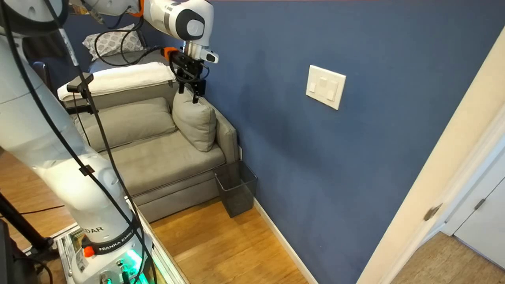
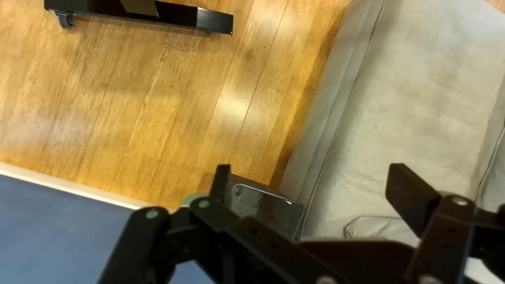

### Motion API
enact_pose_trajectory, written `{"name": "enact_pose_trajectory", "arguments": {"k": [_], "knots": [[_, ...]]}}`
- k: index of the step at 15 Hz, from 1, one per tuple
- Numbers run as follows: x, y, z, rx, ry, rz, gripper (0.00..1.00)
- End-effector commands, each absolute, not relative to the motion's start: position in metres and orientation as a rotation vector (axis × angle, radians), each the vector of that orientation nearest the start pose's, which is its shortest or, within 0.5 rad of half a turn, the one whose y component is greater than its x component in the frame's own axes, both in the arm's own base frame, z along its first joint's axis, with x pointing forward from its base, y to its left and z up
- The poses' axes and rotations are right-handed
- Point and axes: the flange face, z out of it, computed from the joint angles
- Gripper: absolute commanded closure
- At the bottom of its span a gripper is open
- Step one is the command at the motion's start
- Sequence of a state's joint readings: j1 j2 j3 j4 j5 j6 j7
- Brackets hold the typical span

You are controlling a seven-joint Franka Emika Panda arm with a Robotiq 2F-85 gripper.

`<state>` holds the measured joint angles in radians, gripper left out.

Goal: Flip the middle light switch on the wall

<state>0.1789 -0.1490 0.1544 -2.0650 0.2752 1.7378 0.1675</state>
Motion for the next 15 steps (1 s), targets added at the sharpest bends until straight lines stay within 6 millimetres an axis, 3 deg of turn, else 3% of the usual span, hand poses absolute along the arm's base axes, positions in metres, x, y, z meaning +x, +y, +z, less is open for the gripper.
{"name": "enact_pose_trajectory", "arguments": {"k": [1, 5, 8, 12, 15], "knots": [[0.457, 0.187, 0.487, -2.927, -0.134, 0.345, 0.0], [0.458, 0.186, 0.487, -2.933, -0.133, 0.335, 0.0], [0.473, 0.167, 0.497, -2.954, -0.088, 0.24, 0.0], [0.5, 0.119, 0.53, -2.866, 0.078, 0.11, 0.0], [0.518, 0.068, 0.56, -2.805, 0.22, -0.034, 0.0]]}}
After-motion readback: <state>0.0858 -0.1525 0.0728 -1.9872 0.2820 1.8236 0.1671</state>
